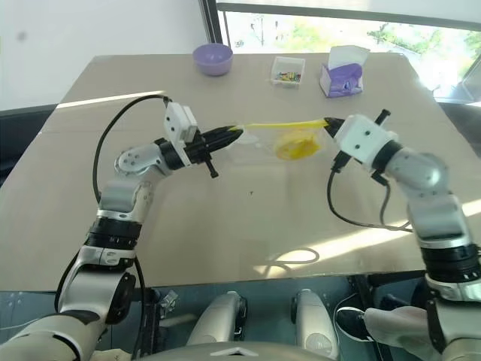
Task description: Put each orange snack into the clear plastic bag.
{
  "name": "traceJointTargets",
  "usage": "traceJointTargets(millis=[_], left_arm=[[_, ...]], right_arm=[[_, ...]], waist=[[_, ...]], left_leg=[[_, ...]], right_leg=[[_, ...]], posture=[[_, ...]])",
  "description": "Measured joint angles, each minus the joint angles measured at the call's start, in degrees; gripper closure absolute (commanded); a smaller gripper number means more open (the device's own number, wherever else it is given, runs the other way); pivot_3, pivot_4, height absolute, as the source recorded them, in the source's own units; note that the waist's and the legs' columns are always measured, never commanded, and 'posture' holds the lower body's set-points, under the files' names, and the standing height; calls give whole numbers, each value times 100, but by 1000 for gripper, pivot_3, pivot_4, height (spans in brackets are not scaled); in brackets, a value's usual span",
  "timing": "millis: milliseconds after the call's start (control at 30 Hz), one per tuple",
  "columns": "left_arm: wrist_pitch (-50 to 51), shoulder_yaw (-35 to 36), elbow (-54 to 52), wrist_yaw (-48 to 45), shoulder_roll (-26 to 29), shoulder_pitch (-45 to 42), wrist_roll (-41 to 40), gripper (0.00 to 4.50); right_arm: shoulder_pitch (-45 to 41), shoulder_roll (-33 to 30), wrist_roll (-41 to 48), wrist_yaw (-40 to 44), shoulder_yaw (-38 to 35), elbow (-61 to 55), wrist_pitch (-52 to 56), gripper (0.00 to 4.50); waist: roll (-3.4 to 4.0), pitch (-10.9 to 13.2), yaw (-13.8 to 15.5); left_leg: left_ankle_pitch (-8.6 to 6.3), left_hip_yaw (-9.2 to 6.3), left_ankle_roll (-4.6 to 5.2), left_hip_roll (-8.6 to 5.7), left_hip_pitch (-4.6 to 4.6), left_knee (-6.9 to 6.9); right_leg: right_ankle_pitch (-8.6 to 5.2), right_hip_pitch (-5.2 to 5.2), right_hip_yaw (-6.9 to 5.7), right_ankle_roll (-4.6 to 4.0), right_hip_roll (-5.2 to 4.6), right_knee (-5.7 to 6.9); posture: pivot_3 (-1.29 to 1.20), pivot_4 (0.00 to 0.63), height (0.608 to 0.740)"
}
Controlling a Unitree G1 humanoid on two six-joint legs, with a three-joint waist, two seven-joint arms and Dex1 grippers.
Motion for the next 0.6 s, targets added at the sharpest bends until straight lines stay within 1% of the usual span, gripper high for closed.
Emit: traceJointTargets(millis=[100,233,367,400,500,600], left_arm=[[54,-5,122,34,-128,-143,2,4500],[-30,-38,533,228,-343,-503,159,4500],[-877,-113,1173,575,-609,-960,667,4500],[-1212,-117,1289,641,-653,-1009,795,4500],[-1779,-214,1359,633,-693,-955,990,4500],[-2356,-470,1303,522,-657,-427,1292,4500]], right_arm=[[120,-105,41,227,96,17,154,4432],[-141,-104,-119,65,101,311,106,4432],[-517,-102,-433,-355,96,801,-262,4432],[-472,-102,-501,-466,83,836,-415,4432],[-124,-89,-624,-653,66,821,-652,4432],[593,71,-834,-909,101,657,-757,4432]], waist=[[0,1,-3],[-1,1,-8],[-1,1,3],[-1,1,3],[-1,1,4],[1,-4,-2]], left_leg=[[0,4,0,-1,0,1],[0,5,0,-1,0,2],[0,5,0,-2,-2,-1],[0,6,0,-1,-3,-3],[-5,10,7,-2,-12,-6],[-11,19,18,-3,-9,-9]], right_leg=[[0,0,3,0,-1,-1],[0,-1,3,0,0,0],[0,-2,3,0,-1,-6],[0,-2,3,0,-1,-9],[0,-5,5,1,-3,-18],[-1,-4,12,2,-5,-25]], posture=[[0,150,740],[0,150,740],[0,150,740],[0,150,740],[0,150,740],[0,150,740]])
